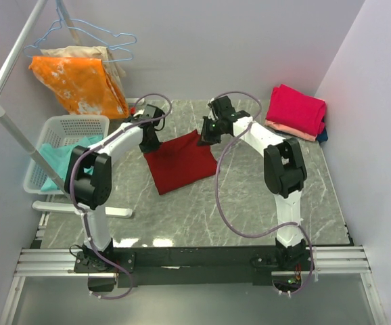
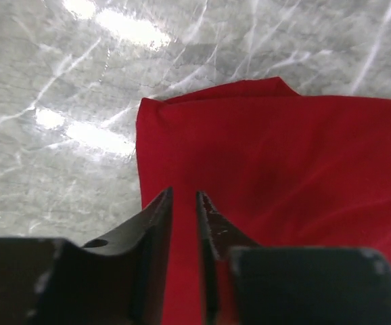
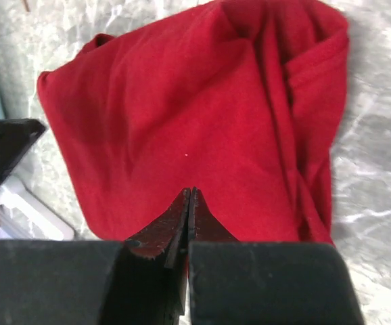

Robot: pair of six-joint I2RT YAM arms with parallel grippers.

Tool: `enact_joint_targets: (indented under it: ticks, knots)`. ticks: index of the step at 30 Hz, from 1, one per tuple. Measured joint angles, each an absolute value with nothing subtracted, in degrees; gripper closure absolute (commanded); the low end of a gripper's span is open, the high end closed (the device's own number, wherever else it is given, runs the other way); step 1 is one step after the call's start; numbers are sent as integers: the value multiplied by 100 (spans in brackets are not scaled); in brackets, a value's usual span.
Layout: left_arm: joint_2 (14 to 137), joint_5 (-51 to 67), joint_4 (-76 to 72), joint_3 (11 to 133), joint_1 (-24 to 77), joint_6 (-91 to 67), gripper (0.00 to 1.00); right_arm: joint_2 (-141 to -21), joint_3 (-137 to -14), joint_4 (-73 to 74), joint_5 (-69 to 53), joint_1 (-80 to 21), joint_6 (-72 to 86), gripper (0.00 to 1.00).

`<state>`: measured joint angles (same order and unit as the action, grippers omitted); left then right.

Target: Fold and stack the t-shirts

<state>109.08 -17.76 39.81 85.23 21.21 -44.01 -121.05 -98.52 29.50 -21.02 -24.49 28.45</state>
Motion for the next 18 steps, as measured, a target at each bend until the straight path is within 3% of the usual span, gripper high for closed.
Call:
enact_joint_targets:
  ticks: [18]
  knots:
    - [11968, -1922, 4160, 9109, 1979, -4421, 78, -13638, -11375, 2659, -2786, -2410, 3277, 100]
